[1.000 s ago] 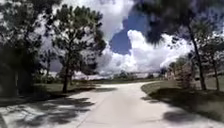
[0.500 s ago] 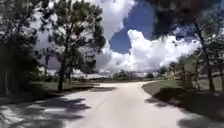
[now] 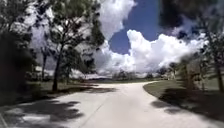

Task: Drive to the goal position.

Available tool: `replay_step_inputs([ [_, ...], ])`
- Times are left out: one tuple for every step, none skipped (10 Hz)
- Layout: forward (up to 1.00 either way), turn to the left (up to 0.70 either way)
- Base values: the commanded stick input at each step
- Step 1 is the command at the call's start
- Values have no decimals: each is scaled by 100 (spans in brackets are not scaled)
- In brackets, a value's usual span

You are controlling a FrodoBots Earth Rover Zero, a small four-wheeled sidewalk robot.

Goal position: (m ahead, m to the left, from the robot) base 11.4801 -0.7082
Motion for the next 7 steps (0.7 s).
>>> replay_step_inputs([
  [85, 0],
  [85, 0],
  [85, 0],
  [85, 0],
  [85, 0],
  [85, 0],
  [85, 0],
])
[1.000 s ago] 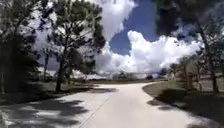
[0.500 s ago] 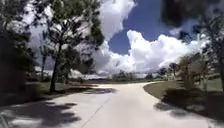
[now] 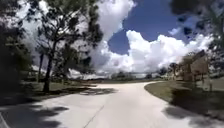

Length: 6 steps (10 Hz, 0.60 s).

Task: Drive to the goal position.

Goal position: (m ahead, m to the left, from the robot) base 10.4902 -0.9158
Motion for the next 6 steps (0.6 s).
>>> replay_step_inputs([
  [85, 0],
  [85, 0],
  [85, 0],
  [85, 0],
  [85, 0],
  [85, 0],
])
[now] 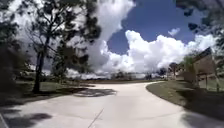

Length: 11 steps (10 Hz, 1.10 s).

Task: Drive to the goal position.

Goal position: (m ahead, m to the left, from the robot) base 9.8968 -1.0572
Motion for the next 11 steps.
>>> replay_step_inputs([
  [85, 0],
  [85, 0],
  [85, 0],
  [85, 0],
  [85, 0],
  [85, 0],
  [85, 0],
  [85, 0],
  [85, 0],
  [85, 0],
  [85, 0],
])
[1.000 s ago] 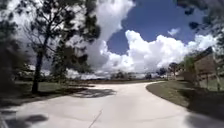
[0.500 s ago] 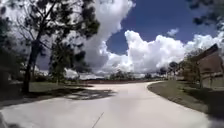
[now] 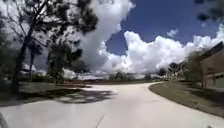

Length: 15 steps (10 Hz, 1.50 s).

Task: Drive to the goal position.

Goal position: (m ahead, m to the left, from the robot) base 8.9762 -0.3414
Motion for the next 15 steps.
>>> replay_step_inputs([
  [85, 0],
  [85, 0],
  [85, 0],
  [85, 0],
  [85, 0],
  [85, 0],
  [85, 0],
  [85, 0],
  [85, 0],
  [85, 0],
  [85, 0],
  [85, 0],
  [85, 0],
  [85, 0],
  [85, 0],
])
